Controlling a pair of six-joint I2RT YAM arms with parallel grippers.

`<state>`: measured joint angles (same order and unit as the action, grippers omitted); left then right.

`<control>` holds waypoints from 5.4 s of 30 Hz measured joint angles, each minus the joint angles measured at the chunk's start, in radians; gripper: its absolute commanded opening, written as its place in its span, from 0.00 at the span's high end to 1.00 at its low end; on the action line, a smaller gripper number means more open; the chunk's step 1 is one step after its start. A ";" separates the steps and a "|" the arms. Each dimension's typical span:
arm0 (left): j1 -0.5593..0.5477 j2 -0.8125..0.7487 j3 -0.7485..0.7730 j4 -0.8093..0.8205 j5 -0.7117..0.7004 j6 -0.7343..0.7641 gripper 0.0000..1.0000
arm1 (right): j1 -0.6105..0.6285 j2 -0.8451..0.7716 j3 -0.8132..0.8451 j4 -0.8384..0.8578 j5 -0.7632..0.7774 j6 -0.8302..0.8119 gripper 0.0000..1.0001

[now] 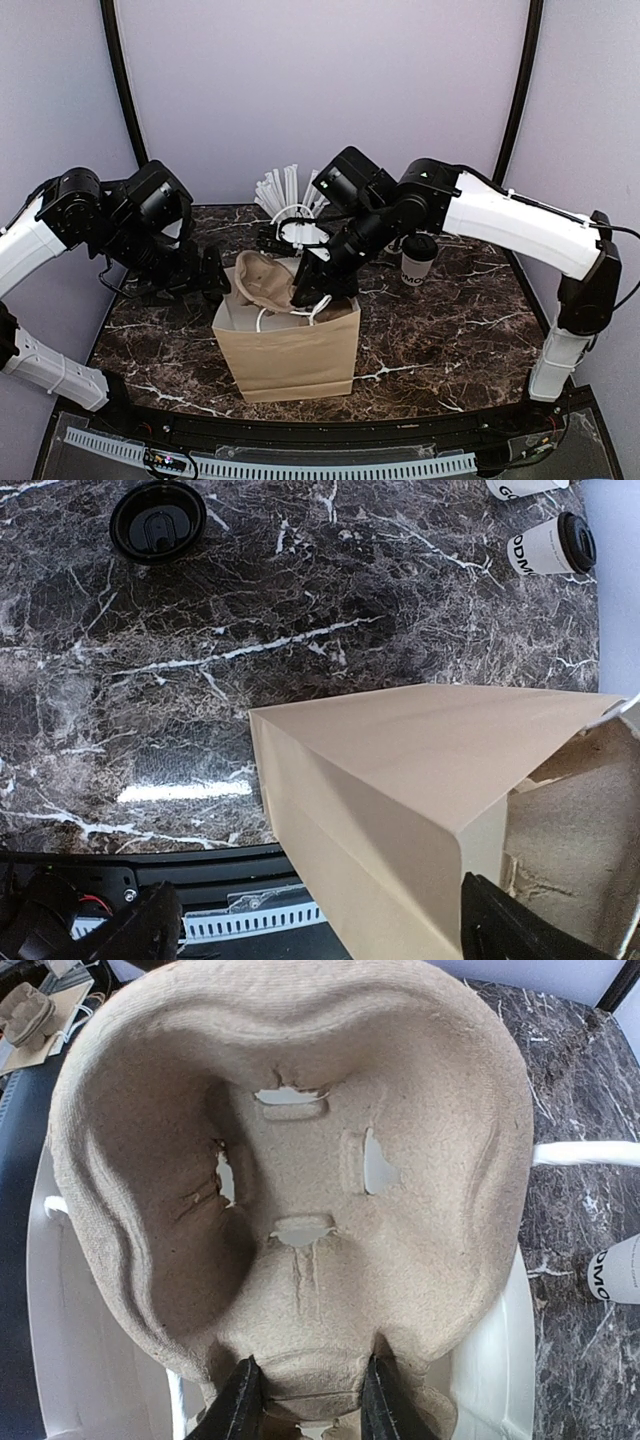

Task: Pack the takeout coffee

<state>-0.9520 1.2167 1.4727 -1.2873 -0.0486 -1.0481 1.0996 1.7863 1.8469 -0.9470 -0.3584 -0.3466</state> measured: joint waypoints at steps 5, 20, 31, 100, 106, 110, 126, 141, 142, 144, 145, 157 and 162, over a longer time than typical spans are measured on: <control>0.000 -0.010 -0.002 0.043 -0.021 0.014 0.01 | 0.035 0.006 0.005 -0.019 0.099 -0.011 0.68; 0.000 -0.108 -0.005 0.197 -0.140 0.107 0.01 | 0.066 -0.005 -0.071 -0.033 0.226 -0.094 0.69; 0.000 -0.109 0.000 0.196 -0.260 0.175 0.01 | 0.071 0.111 0.045 -0.303 0.324 -0.250 0.66; -0.001 0.278 0.061 0.692 0.565 0.898 0.51 | 0.056 -0.132 0.142 -0.447 0.266 -0.459 0.21; -0.006 0.392 0.126 0.684 0.622 0.913 0.77 | 0.056 -0.154 0.142 -0.463 0.232 -0.483 0.21; -0.007 0.432 0.159 0.682 0.640 0.910 0.96 | 0.056 -0.174 0.143 -0.466 0.226 -0.488 0.21; 0.133 0.389 0.177 0.617 0.492 0.978 1.00 | -0.225 -0.173 0.417 -0.386 0.072 -0.403 0.11; 0.192 0.353 0.166 0.621 0.379 1.012 0.61 | -0.235 -0.095 0.161 -0.389 -0.163 -0.411 0.24; 0.195 0.353 0.166 0.624 0.374 1.013 0.60 | -0.234 -0.089 0.159 -0.374 -0.169 -0.403 0.26; 0.204 0.353 0.160 0.634 0.370 1.010 0.60 | -0.233 -0.086 0.149 -0.332 -0.184 -0.377 0.30; 0.210 0.353 0.158 0.640 0.370 1.007 0.60 | -0.233 -0.086 0.145 -0.311 -0.196 -0.357 0.31; 0.344 0.352 0.099 0.779 0.488 0.937 0.86 | -0.227 -0.074 0.070 -0.055 -0.242 -0.138 0.92; 0.347 0.352 0.100 0.823 0.560 0.924 1.00 | -0.227 -0.063 0.077 -0.014 -0.240 -0.088 1.00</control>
<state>-0.6052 1.5688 1.5723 -0.4644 0.5110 -0.1238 0.8722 1.7233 1.9240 -0.9607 -0.5983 -0.4343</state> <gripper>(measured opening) 0.028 0.014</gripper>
